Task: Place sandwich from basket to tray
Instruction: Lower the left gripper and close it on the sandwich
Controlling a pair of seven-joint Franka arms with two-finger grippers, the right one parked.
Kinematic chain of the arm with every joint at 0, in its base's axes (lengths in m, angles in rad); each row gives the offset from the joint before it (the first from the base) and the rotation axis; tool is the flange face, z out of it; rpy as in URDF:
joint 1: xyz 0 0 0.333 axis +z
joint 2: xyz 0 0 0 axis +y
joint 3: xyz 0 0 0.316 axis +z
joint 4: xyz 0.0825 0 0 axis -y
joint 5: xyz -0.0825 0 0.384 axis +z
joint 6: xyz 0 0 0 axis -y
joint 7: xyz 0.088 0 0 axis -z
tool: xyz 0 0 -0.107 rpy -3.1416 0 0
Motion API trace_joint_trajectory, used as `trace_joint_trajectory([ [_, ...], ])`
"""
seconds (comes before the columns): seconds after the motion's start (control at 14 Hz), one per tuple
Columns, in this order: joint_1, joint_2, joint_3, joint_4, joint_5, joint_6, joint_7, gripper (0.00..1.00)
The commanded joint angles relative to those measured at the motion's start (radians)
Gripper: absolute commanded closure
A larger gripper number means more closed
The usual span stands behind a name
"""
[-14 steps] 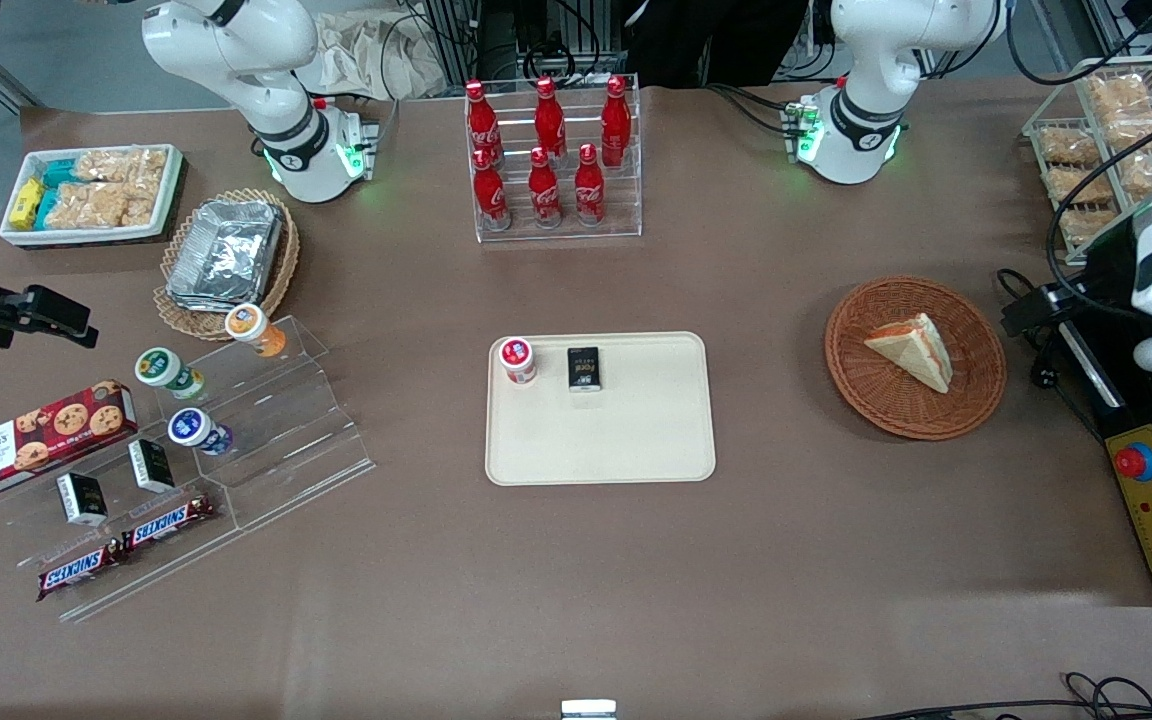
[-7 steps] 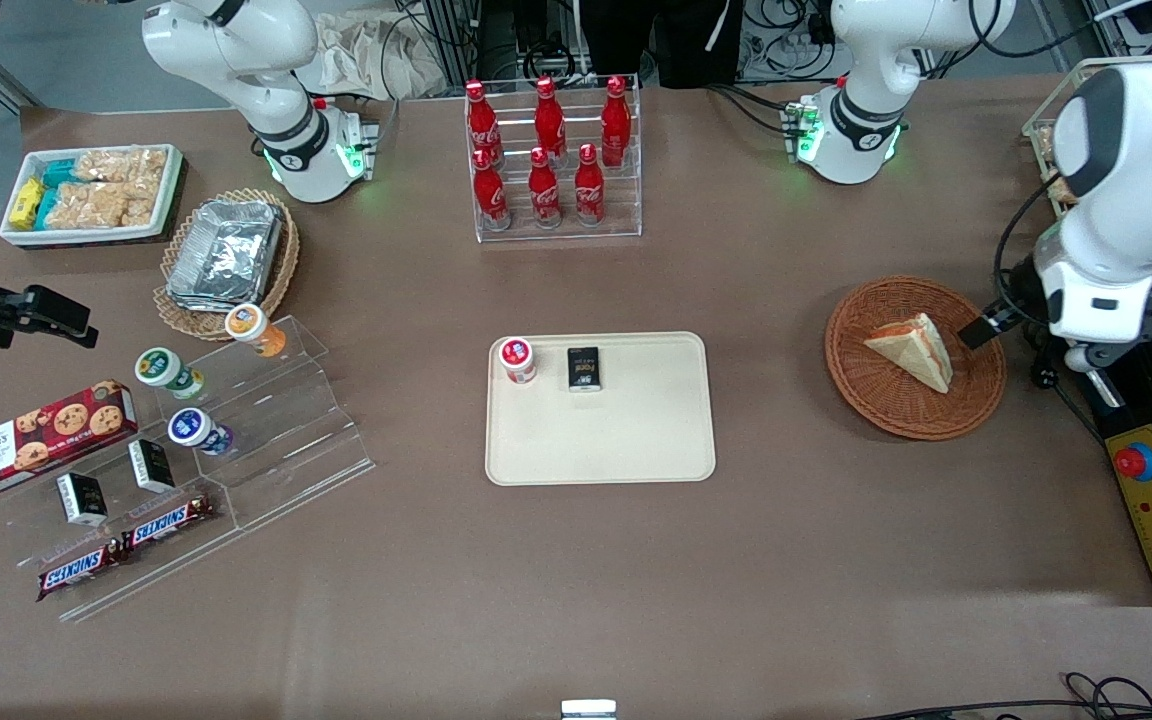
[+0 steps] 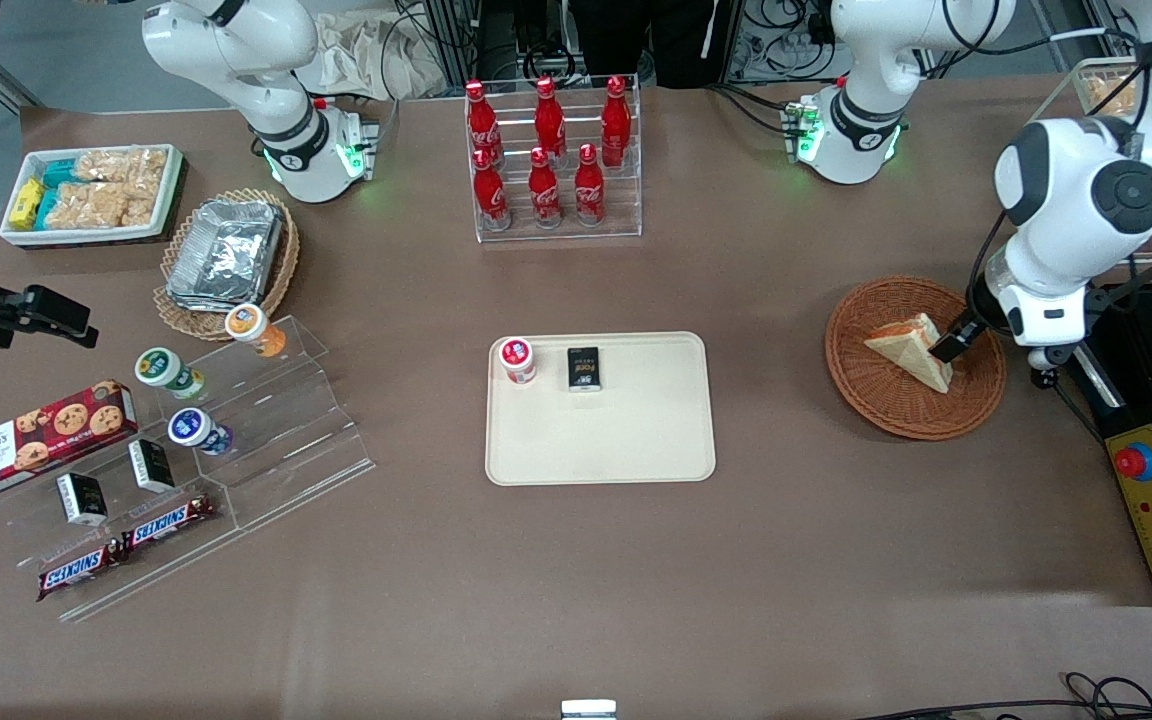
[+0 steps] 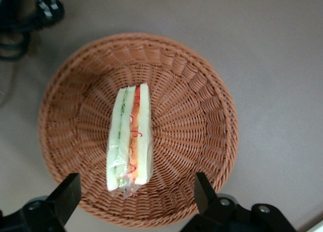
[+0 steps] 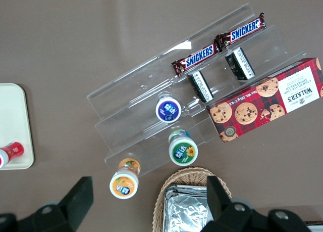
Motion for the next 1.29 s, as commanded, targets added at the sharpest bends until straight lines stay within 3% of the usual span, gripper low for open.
trace_joint_trajectory([
  [0.0,-0.001,0.033,-0.002,-0.078,-0.018,0.133,-0.037,0.00],
  [0.5,0.000,0.165,0.035,-0.158,-0.041,0.368,-0.040,0.00],
  [0.79,0.000,0.177,0.037,-0.151,-0.042,0.375,-0.045,0.01],
  [0.86,-0.001,0.180,0.037,-0.146,-0.044,0.372,-0.063,0.21],
  [0.93,-0.004,0.180,0.035,-0.139,-0.044,0.370,-0.130,0.52],
  [1.0,-0.011,0.174,0.031,-0.120,-0.041,0.366,-0.167,0.93],
  [1.07,-0.014,0.170,0.018,-0.108,-0.041,0.350,-0.173,1.00],
  [1.21,-0.014,0.164,-0.008,-0.071,-0.042,0.300,-0.184,1.00],
])
